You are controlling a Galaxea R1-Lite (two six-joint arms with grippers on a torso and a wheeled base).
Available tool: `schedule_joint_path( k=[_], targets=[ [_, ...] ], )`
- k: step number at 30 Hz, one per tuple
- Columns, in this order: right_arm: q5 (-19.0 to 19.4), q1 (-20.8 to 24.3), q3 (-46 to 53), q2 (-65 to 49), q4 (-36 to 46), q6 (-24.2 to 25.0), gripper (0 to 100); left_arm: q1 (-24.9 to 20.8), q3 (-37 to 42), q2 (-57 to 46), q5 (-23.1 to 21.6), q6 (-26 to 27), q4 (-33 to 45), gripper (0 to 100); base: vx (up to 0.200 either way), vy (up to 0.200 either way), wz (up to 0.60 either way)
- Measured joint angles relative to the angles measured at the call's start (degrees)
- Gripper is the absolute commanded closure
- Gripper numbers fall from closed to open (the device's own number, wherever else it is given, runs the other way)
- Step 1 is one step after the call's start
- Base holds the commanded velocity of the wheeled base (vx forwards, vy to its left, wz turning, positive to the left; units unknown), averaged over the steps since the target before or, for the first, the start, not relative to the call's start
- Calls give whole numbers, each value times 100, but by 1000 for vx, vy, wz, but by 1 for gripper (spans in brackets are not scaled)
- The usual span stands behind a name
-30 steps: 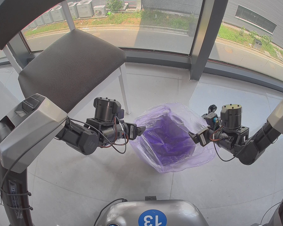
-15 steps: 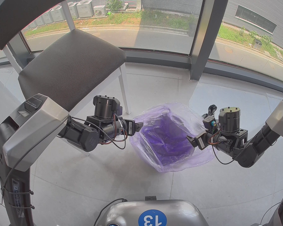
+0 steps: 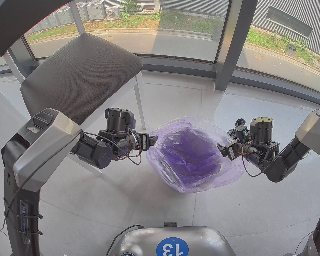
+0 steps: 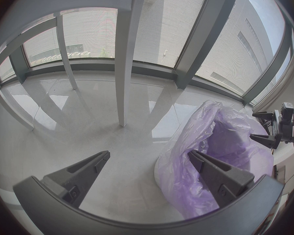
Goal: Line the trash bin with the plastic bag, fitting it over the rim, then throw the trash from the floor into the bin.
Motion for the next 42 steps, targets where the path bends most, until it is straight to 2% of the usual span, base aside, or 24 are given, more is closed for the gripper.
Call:
schedule_joint_path(
  k=[11,42],
  targets=[
    [-24,-201,-610,488,-127,90,0,100,-683,339,154,13,158,0,0,0,0],
    [16,-357,-858,778,22,141,0,168,-617,707,213,0,132,0,0,0,0]
  ],
)
